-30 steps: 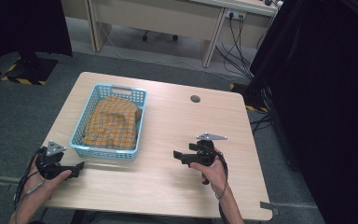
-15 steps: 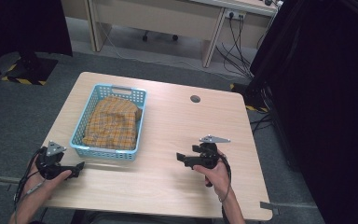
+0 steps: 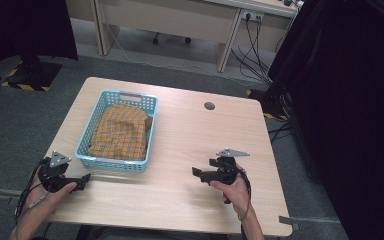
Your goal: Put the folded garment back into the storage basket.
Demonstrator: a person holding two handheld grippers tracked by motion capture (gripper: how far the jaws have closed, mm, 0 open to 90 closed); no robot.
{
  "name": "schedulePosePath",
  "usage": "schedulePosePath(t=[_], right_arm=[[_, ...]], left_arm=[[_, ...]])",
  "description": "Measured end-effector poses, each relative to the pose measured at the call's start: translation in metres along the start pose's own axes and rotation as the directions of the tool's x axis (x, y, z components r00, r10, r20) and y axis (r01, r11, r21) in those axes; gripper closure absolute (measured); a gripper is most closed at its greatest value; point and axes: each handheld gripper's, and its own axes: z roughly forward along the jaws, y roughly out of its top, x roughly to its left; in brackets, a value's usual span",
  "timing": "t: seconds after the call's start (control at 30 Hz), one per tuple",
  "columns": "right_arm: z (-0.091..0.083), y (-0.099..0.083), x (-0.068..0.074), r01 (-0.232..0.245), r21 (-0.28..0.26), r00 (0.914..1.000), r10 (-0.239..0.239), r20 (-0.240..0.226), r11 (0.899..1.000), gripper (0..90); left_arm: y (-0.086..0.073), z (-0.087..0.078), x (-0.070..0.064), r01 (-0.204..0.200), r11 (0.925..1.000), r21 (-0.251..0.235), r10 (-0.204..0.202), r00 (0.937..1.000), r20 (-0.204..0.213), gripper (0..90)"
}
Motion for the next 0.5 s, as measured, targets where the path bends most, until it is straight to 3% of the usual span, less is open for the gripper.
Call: schedulePosePath(t=[0.5], right_arm=[[-0.0079,-0.0079,-0.0041,-0.009,0.000,0.9996,0.009,0.027,1.000,7.5]], left_arm=[[0.0000,0.0000,0.0000,-0.001,1.0000,0.000,0.001,1.0000,0.000,0.0]])
